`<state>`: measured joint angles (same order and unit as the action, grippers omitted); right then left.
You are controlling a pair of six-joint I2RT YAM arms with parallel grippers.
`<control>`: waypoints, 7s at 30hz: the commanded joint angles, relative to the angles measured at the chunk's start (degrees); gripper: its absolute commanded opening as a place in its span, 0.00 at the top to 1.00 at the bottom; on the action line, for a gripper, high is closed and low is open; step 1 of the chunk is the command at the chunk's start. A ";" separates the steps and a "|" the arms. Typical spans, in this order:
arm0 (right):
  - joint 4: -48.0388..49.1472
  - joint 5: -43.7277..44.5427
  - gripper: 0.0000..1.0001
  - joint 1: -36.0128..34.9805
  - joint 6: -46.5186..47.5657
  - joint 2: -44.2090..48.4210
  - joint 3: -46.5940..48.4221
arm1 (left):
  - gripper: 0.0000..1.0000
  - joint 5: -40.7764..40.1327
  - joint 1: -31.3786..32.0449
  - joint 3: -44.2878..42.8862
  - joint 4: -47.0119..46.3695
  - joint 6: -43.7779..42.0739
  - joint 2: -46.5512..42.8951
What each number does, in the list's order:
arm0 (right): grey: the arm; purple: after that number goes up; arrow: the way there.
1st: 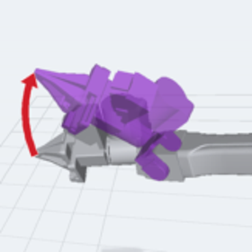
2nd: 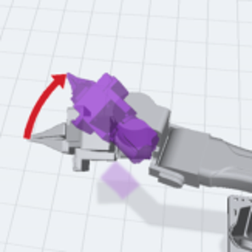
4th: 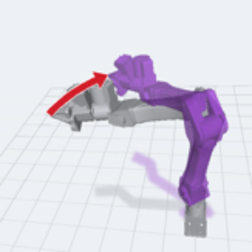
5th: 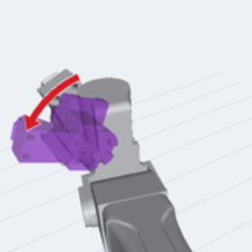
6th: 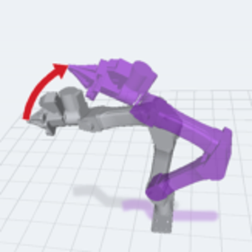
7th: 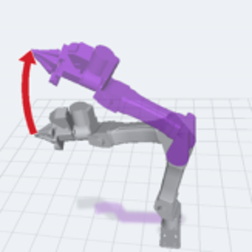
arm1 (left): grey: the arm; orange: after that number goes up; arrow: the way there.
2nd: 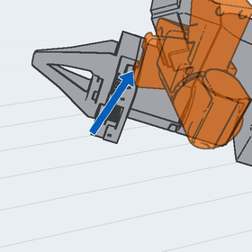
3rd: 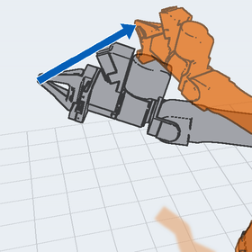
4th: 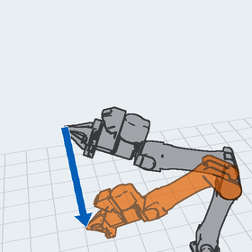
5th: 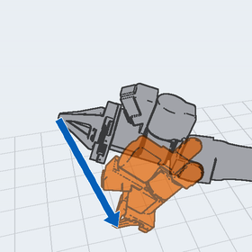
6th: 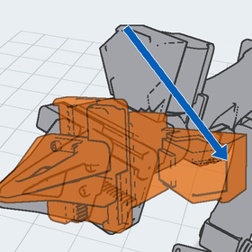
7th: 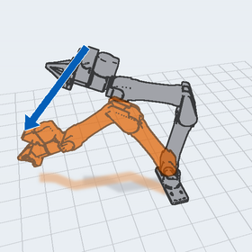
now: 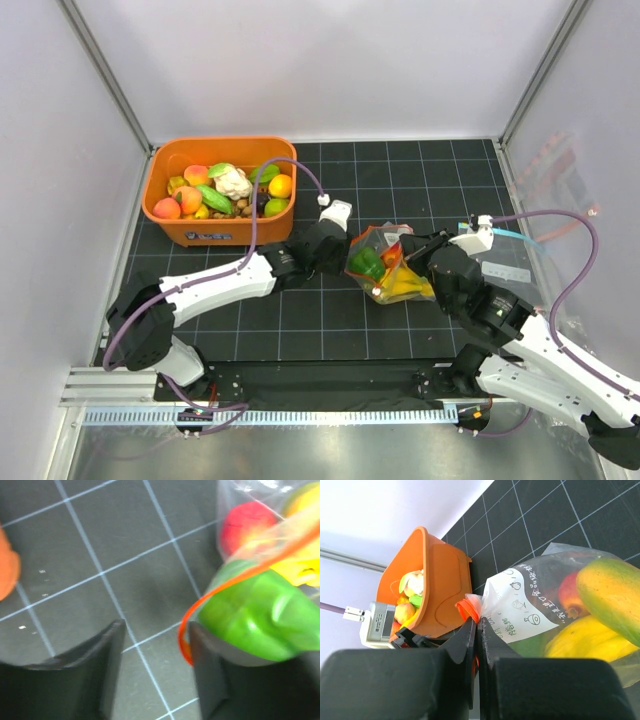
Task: Place the food in the zip-top bag and seal the zipper
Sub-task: Place the fake vegetable in the zipper food storage bag, then pick up the fake vegetable from the bin, then place the fake vegetable in the zipper food storage bag.
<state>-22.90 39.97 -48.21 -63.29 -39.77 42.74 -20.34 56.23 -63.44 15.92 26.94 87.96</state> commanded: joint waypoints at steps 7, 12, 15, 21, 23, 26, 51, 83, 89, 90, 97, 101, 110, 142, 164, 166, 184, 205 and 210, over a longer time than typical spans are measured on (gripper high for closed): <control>2.50 1.08 0.99 -0.05 1.41 -1.80 2.35 | 1.00 4.26 0.02 1.12 -5.73 -0.39 -3.23; 1.19 0.99 0.99 0.04 3.61 -5.75 4.53 | 1.00 3.63 0.02 2.97 -3.71 -0.66 -14.09; -1.79 -0.50 0.99 0.04 4.48 -11.55 8.22 | 1.00 8.37 0.02 4.72 -3.88 1.35 -22.18; -6.72 -2.26 0.99 0.04 6.95 -17.45 13.51 | 1.00 7.34 0.02 7.63 -4.68 0.93 -28.55; -6.02 -2.08 0.99 0.04 8.26 -16.14 13.16 | 1.00 6.45 -0.06 6.49 -3.45 0.83 -27.06; -3.57 -2.00 0.99 0.04 10.72 -12.45 11.49 | 1.00 7.06 -0.15 5.61 -2.39 1.01 -25.65; 1.36 -2.88 0.99 0.04 19.16 -11.56 8.33 | 0.09 0.25 -6.22 7.28 -1.52 0.48 -25.73; 7.25 -7.88 0.99 0.04 24.18 -11.03 5.25 | 0.00 -19.13 -30.02 -14.24 8.94 9.62 -8.35; 7.34 -8.41 0.99 0.04 24.17 -11.29 5.25 | 0.00 -14.38 -37.15 -28.22 19.84 0.16 1.41; 7.43 -8.67 0.99 0.04 24.09 -11.30 5.25 | 0.00 -14.47 -37.59 -29.27 20.37 -5.44 2.29; 7.86 -9.11 0.99 0.04 24.09 -12.17 5.25 | 0.00 -20.87 -39.17 -30.52 20.73 -18.31 7.92; 8.13 -9.91 0.99 0.04 23.91 -12.70 5.25 | 0.00 -22.37 -39.26 -26.83 16.17 -22.54 10.03; 8.66 -10.17 0.99 0.04 23.74 -14.55 5.07 | 0.00 -5.33 -45.32 -30.95 16.68 -12.87 14.68; 9.62 -12.98 0.99 0.04 23.65 -15.69 5.16 | 0.10 13.40 -52.01 -53.00 23.77 -35.55 40.06; 9.54 -12.37 0.99 0.04 23.74 -14.81 4.81 | 1.00 14.89 -51.04 -52.67 25.48 -27.64 32.02; 9.62 -12.45 0.99 0.04 23.74 -14.72 4.81 | 1.00 14.54 -50.52 -50.13 23.55 -27.29 28.60; 9.71 -12.72 0.99 0.04 23.47 -14.99 4.72 | 1.00 28.77 -49.90 -34.65 12.38 -11.03 5.82; 9.98 -12.72 0.99 0.04 23.82 -15.08 4.81 | 1.00 35.37 -31.19 -27.36 9.83 -4.70 -9.73; 9.62 -12.37 0.99 0.04 24.00 -14.11 4.81 | 1.00 34.75 -21.80 -23.41 7.81 -2.95 -14.30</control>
<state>-15.18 26.83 -48.25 -40.18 -55.40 47.24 13.32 30.41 -88.55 28.86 22.15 77.21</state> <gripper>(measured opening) 0.079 0.027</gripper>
